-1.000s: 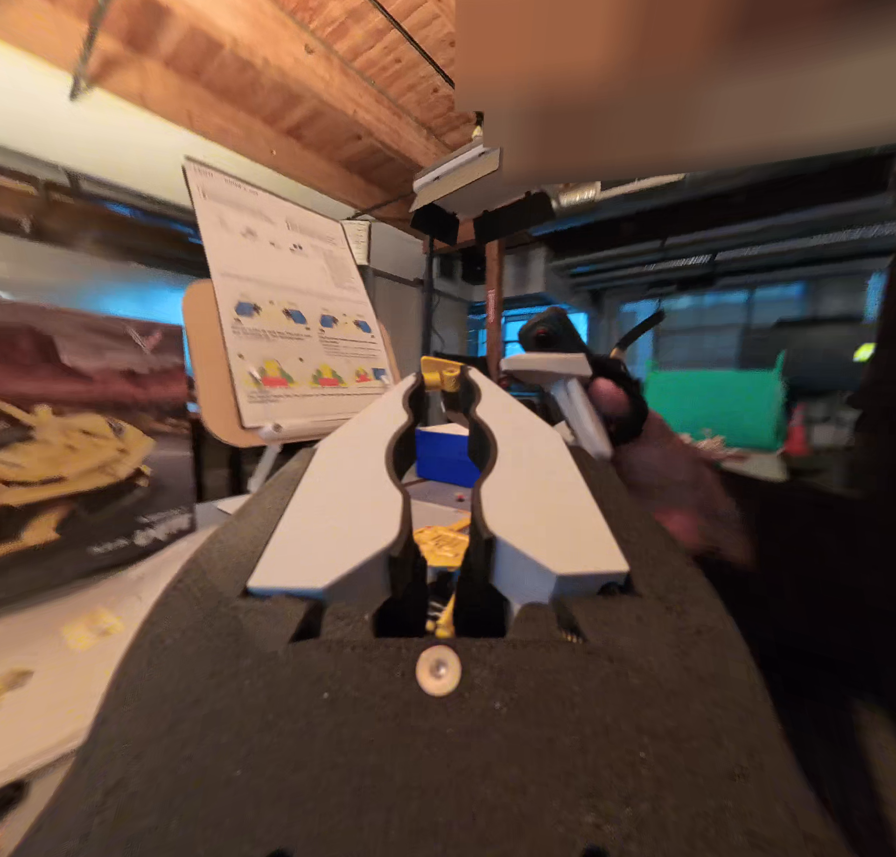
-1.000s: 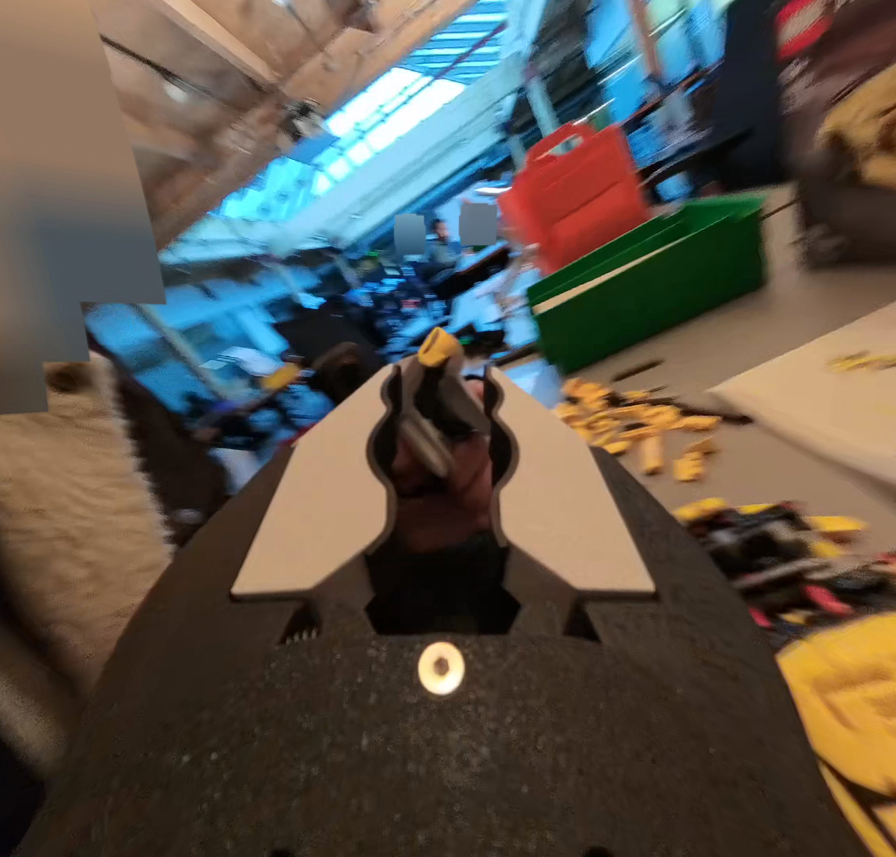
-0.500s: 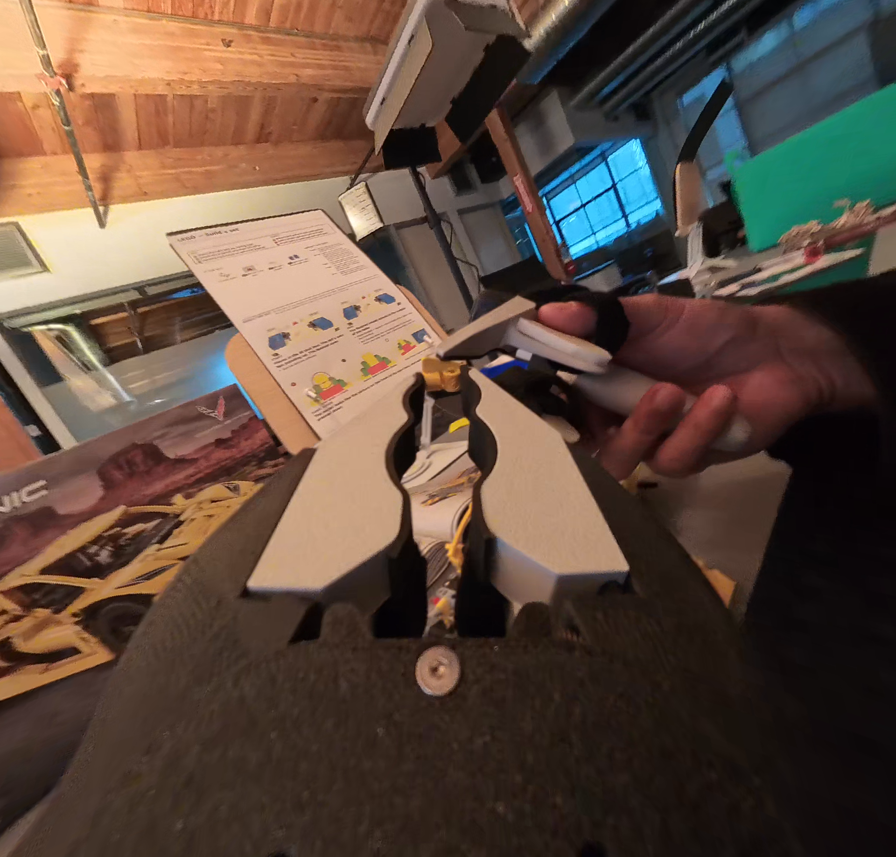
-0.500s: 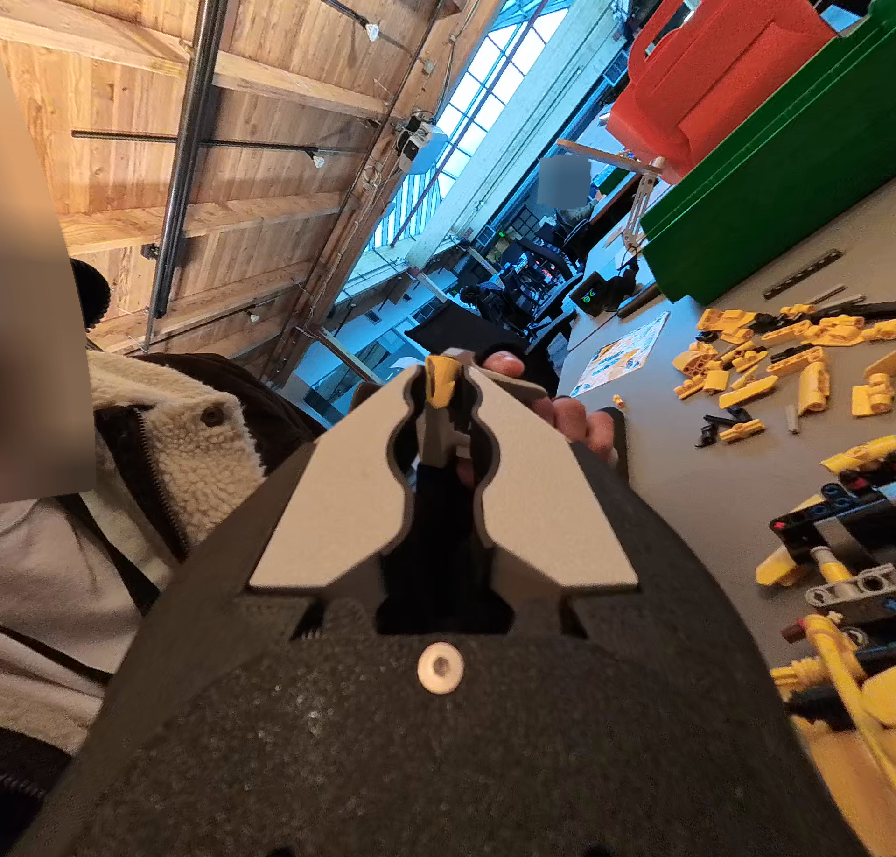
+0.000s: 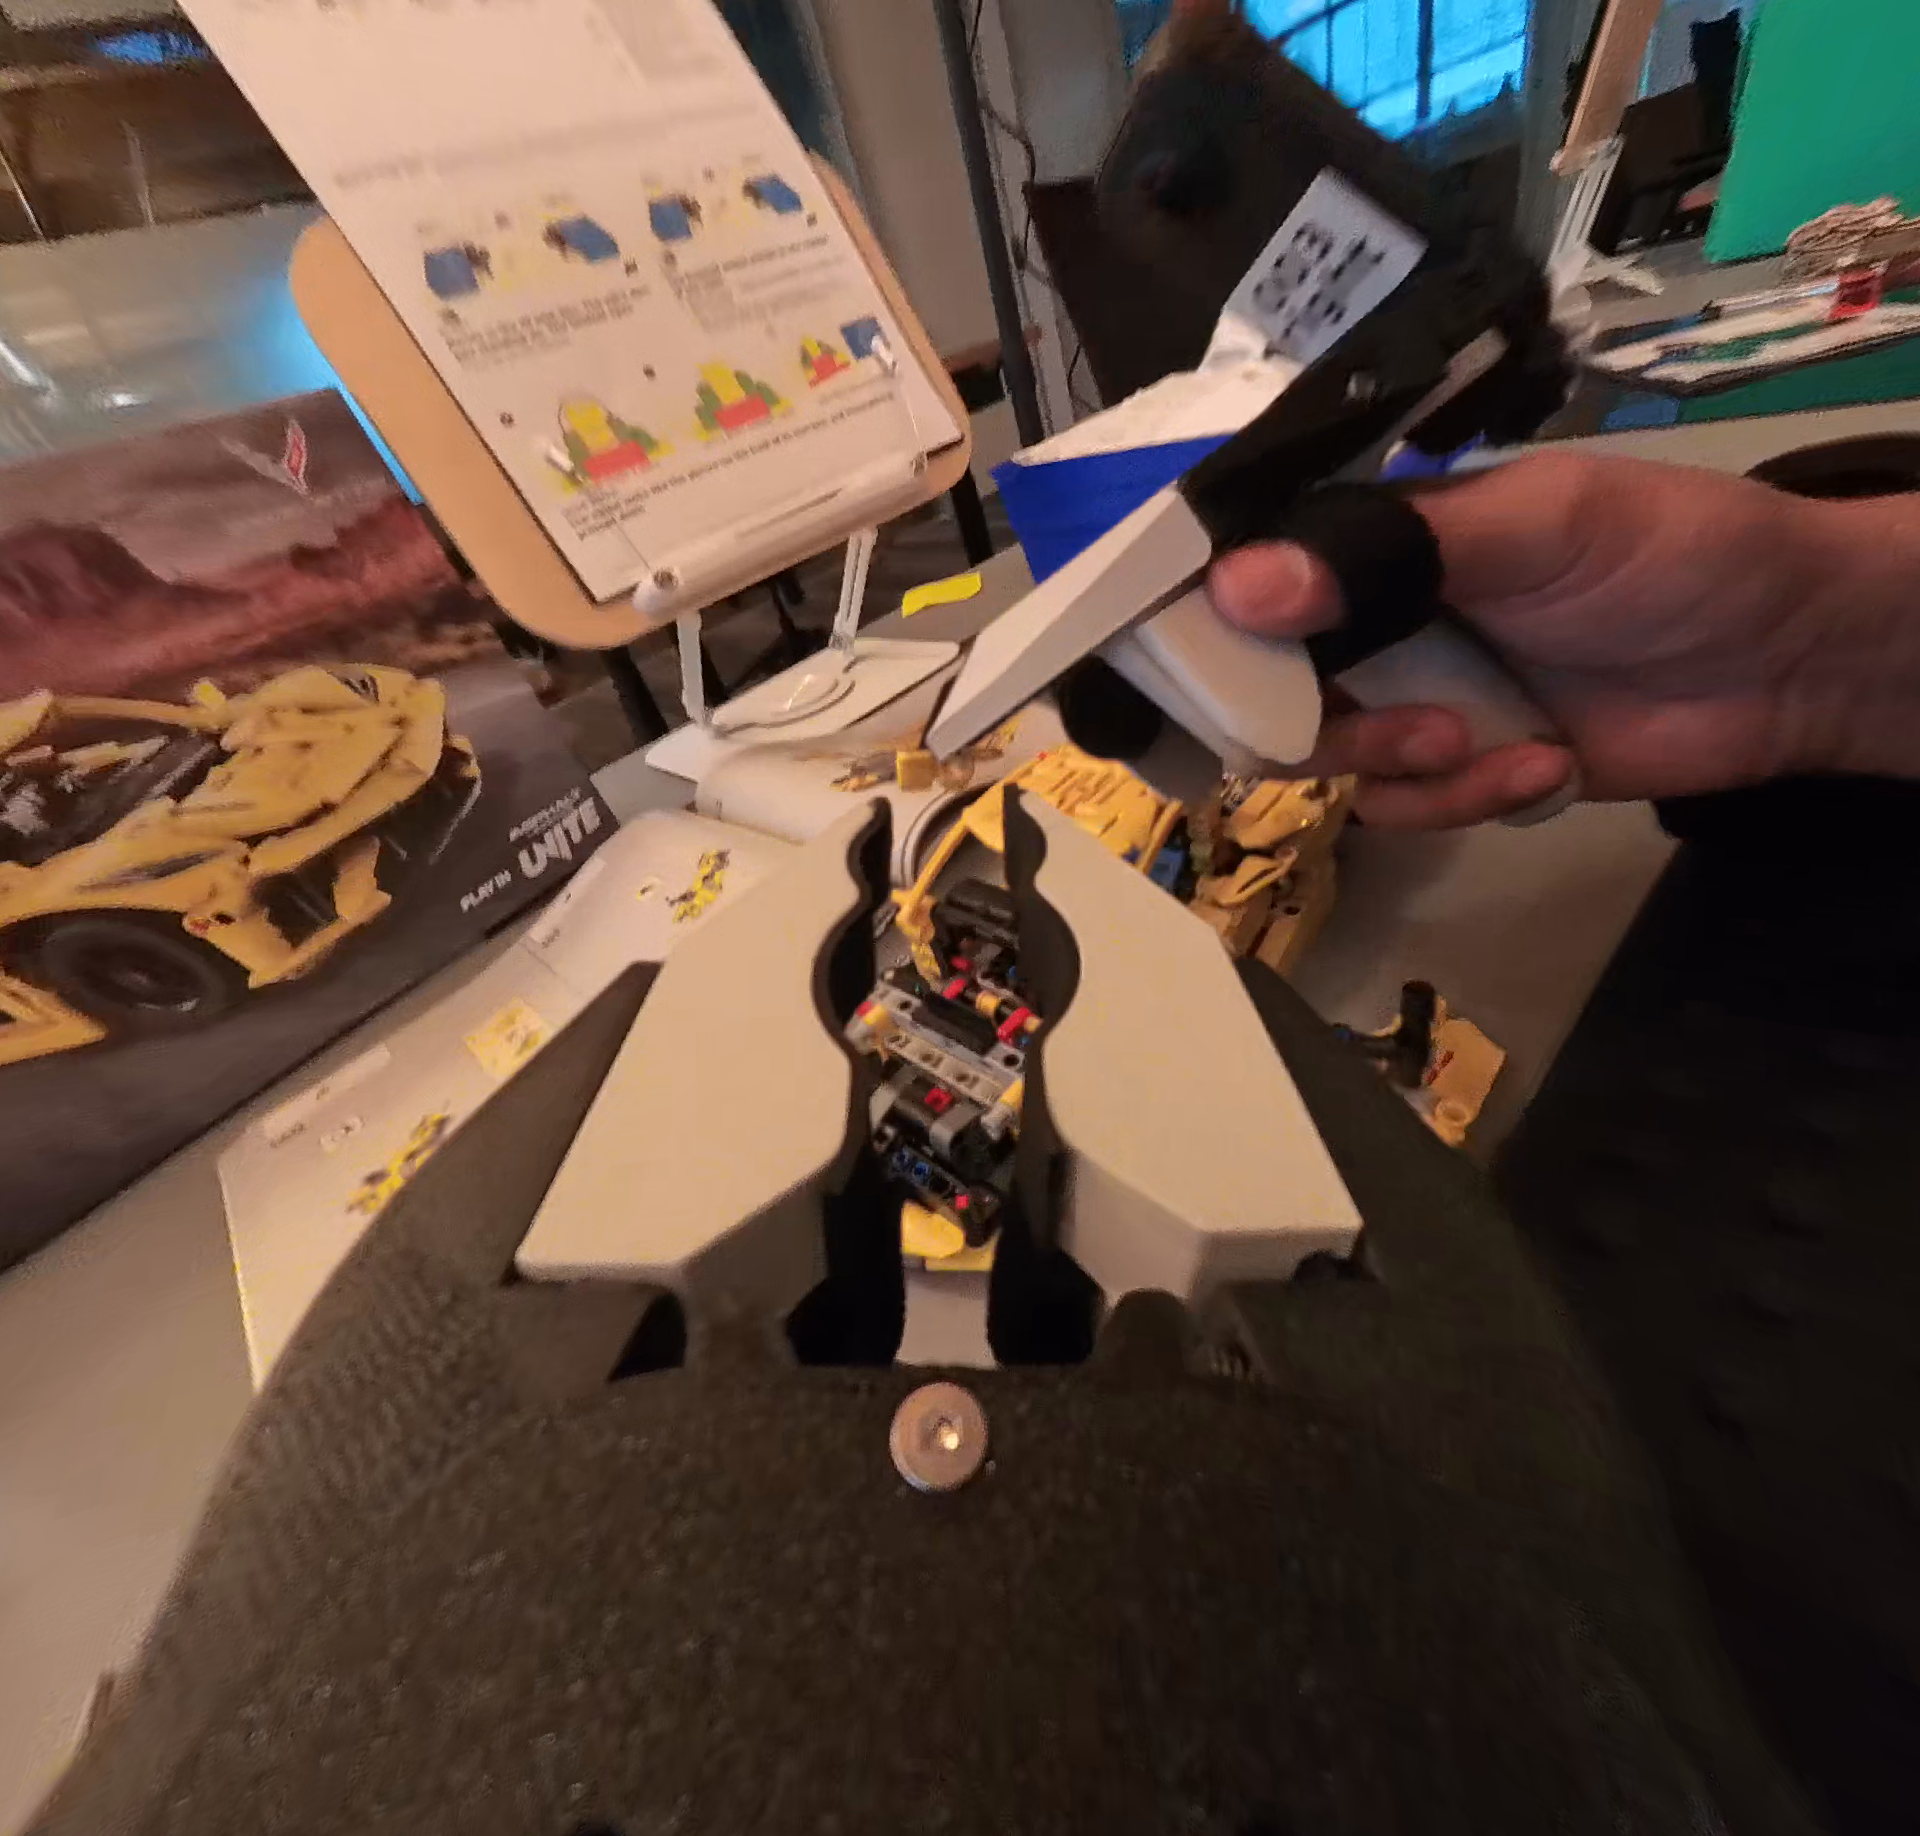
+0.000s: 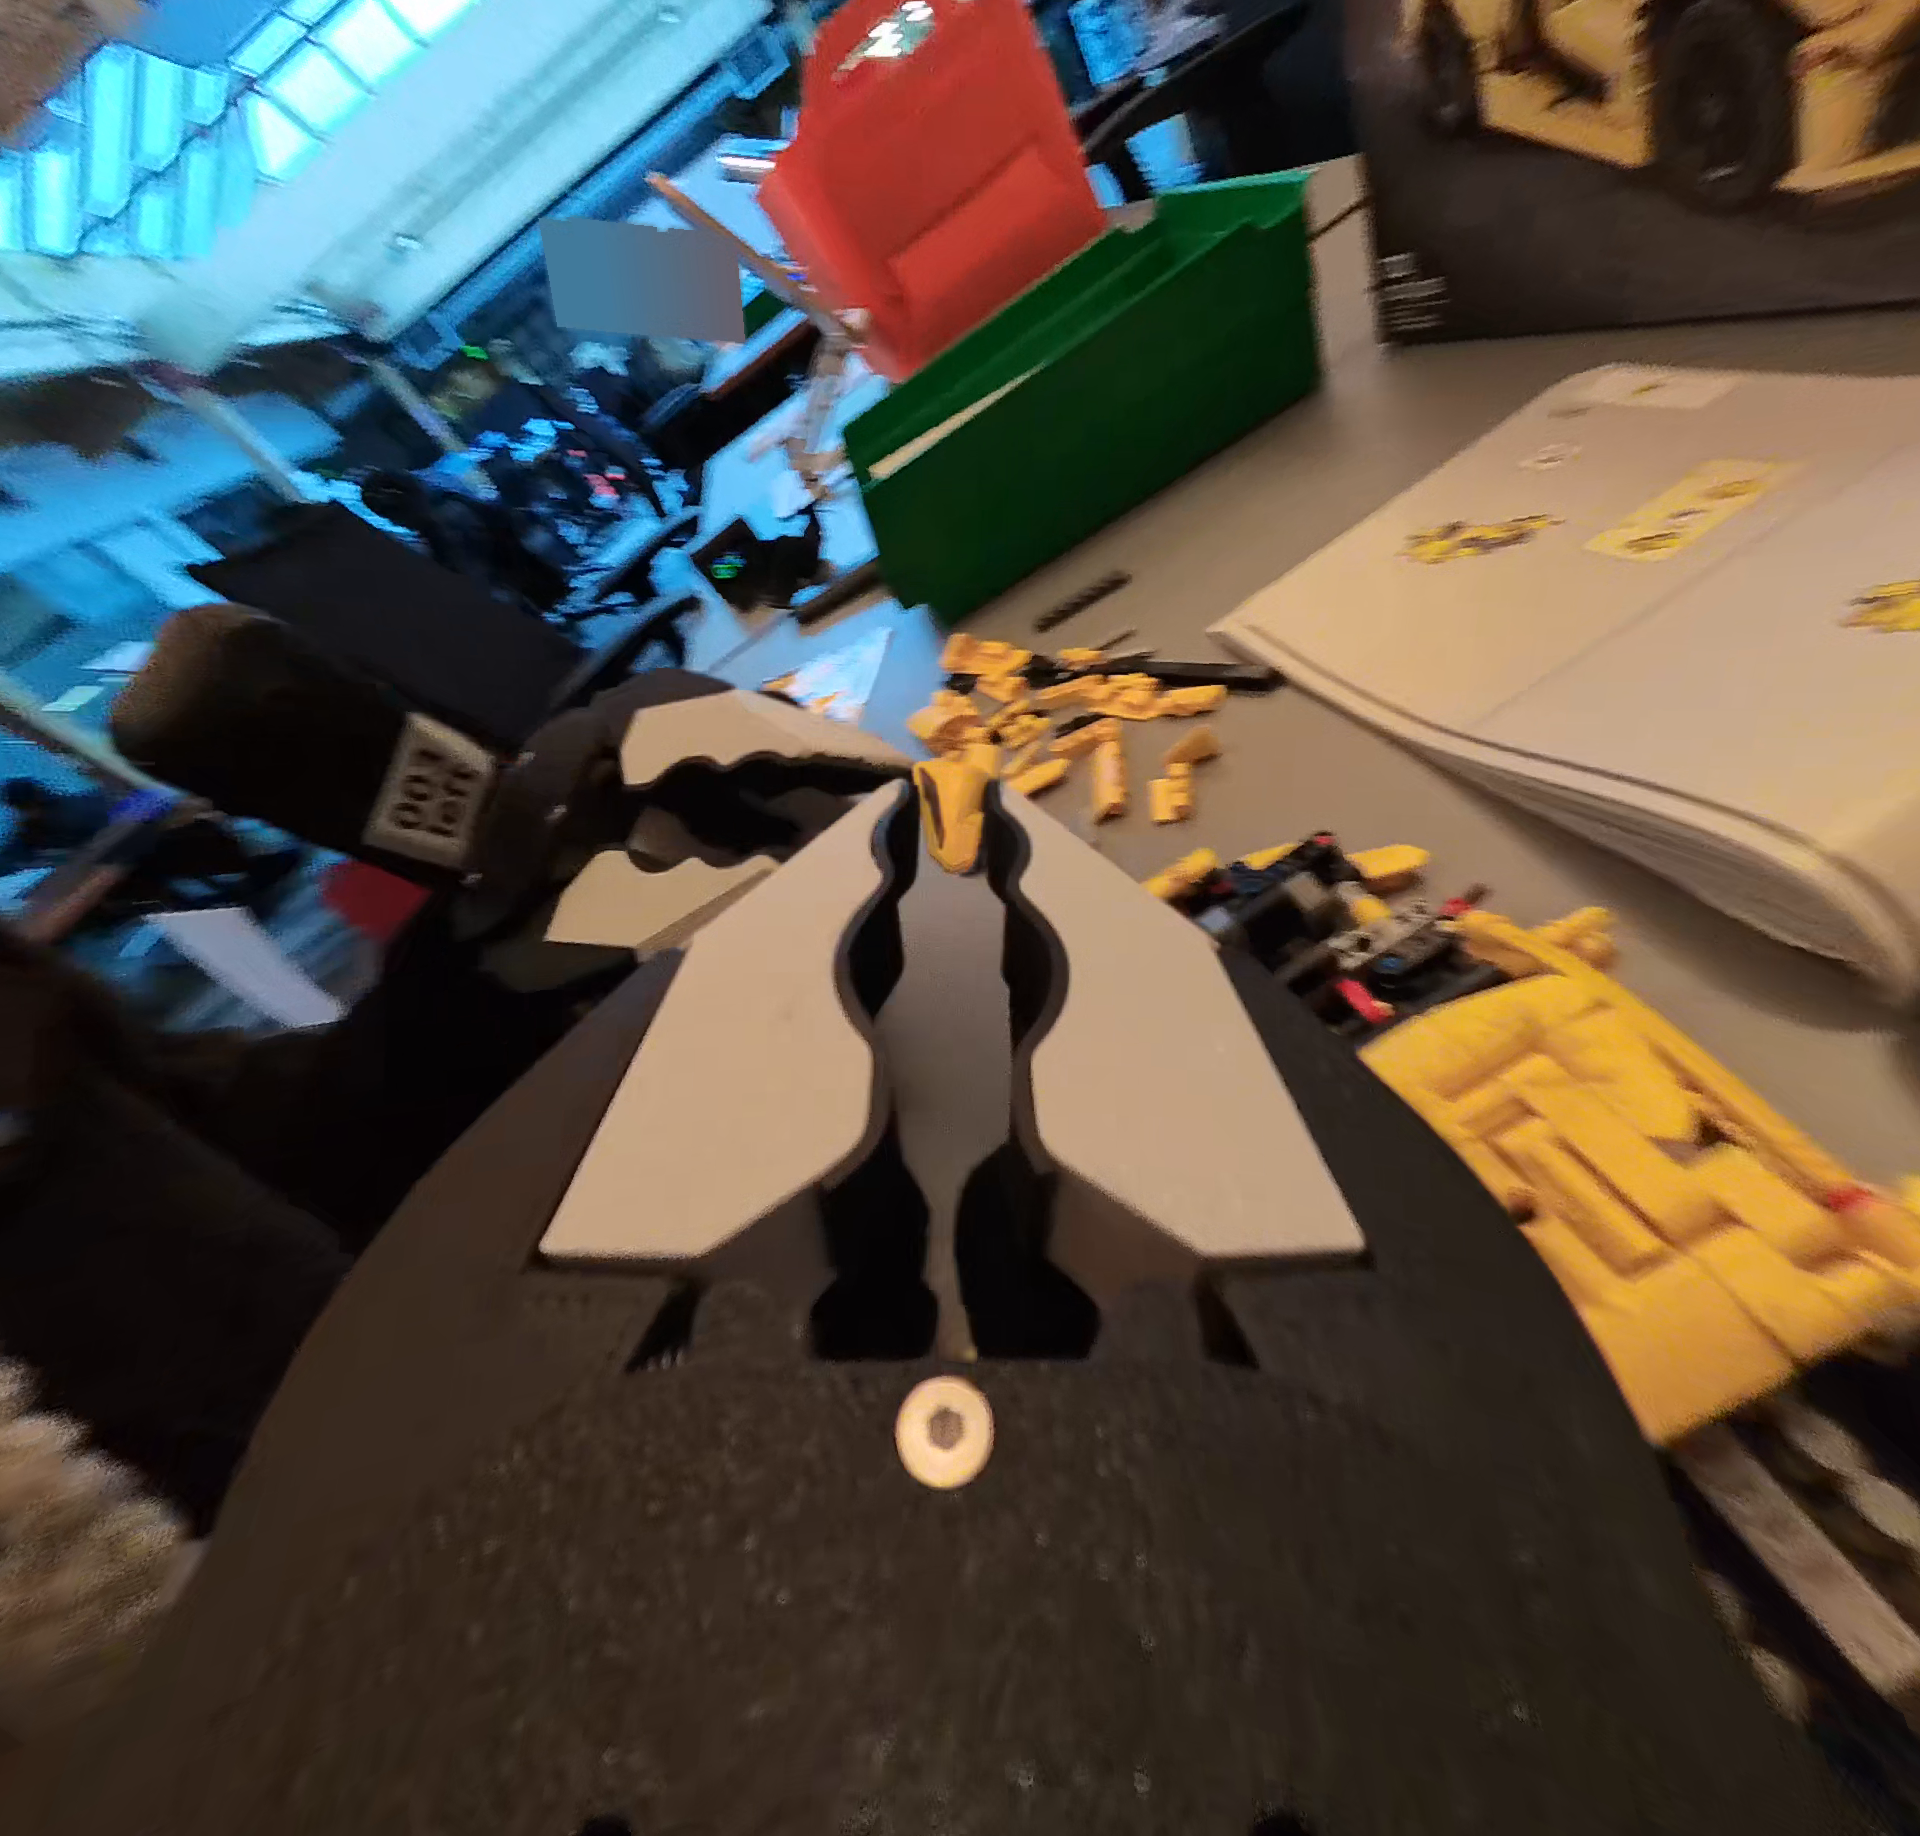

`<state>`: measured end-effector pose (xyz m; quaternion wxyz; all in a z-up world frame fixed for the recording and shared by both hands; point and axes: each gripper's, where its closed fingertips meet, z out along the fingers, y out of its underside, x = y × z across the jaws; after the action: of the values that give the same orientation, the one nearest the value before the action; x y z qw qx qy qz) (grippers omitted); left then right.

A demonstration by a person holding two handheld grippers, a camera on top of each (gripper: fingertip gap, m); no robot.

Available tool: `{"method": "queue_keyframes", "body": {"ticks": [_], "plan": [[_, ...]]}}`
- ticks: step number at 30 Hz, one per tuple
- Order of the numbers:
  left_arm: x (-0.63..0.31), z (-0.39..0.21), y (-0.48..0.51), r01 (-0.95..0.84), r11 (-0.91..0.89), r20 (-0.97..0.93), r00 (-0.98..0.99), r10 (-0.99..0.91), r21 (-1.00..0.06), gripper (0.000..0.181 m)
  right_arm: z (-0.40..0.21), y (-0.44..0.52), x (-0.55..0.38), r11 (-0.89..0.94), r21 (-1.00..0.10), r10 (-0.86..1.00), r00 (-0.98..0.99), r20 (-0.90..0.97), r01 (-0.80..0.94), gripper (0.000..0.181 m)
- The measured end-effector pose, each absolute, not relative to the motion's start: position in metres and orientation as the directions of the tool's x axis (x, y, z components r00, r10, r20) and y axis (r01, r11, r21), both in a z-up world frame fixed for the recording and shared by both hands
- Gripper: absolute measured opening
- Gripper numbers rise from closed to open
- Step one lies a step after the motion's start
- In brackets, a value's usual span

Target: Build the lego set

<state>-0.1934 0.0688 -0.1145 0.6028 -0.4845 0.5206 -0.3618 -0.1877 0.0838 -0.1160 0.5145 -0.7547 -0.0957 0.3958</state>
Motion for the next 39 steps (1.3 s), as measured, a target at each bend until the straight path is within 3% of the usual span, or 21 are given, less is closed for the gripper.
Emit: {"method": "queue_keyframes", "body": {"ticks": [6,14,22,30,34,39], "plan": [[-0.181,-0.145,0.082,-0.216,0.238,-0.282,0.202,-0.938,-0.947,0.025,-0.123,0.092,-0.171,-0.341,-0.934,0.46,0.848,-0.264,-0.105,0.011],[-0.192,-0.125,0.087,-0.087,0.174,-0.19,0.24,-0.952,-0.981,0.024,-0.124,0.092,-0.179,-0.312,-0.949,0.464,0.864,-0.197,-0.049,0.011],[-0.194,-0.123,0.085,-0.08,0.213,-0.226,0.244,-0.943,-0.974,0.019,-0.117,0.09,-0.183,-0.329,-0.927,0.512,0.791,-0.336,-0.181,0.011],[-0.195,-0.118,0.076,-0.052,0.181,-0.188,0.215,-0.958,-0.982,0.019,-0.102,0.083,-0.186,-0.443,-0.771,0.576,0.514,-0.636,-0.457,0.011],[-0.197,-0.113,0.076,-0.032,0.163,-0.166,0.228,-0.959,-0.986,0.019,-0.104,0.082,-0.194,-0.487,-0.738,0.582,0.457,-0.673,-0.468,0.011],[-0.195,-0.111,0.072,-0.077,0.296,-0.305,0.277,-0.911,-0.952,0.019,-0.106,0.079,-0.206,-0.545,-0.7,0.59,0.382,-0.712,-0.462,0.011]]}}
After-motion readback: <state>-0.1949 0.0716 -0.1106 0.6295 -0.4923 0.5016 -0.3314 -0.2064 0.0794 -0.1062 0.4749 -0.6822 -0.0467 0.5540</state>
